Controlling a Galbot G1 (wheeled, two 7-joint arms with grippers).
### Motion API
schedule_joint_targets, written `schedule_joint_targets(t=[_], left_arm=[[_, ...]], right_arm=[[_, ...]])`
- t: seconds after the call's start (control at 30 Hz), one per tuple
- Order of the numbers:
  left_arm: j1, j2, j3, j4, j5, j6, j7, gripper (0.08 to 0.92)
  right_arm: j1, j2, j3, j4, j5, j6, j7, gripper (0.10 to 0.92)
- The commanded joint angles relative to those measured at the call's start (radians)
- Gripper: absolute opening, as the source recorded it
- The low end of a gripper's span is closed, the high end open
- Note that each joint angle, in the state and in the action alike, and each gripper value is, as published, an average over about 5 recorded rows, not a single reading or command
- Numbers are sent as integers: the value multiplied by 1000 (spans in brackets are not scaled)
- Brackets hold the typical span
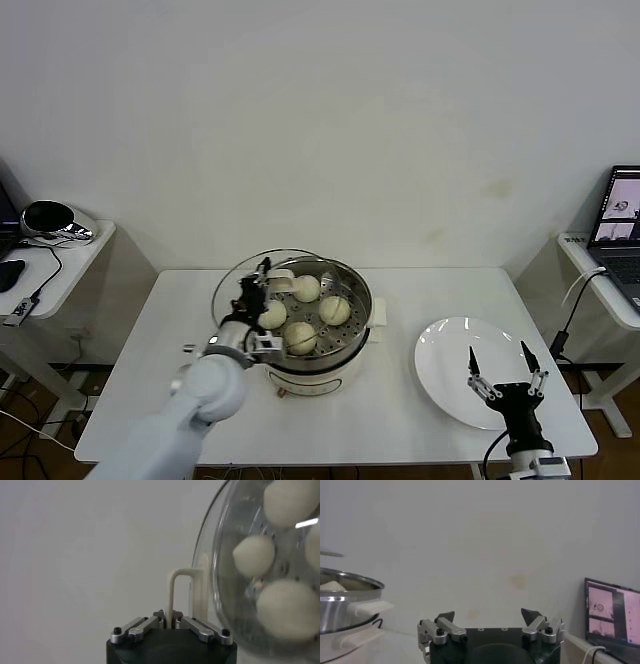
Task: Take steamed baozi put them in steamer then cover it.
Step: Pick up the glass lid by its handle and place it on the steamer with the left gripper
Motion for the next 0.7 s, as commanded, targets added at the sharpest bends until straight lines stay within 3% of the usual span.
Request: schedule_joint_targets(t=[0.03,0.23,0.7], left_arm=[[-99,-150,133,74,163,64,60,151],[-87,-190,142,96,220,64,76,151],[-51,-187,113,104,255,53,79,151]], right_arm=[[-1,12,-16,8,5,-12,-3,823],[-4,16,-20,13,3,-12,-4,823],[-4,10,-20,4,7,-7,-5,823]])
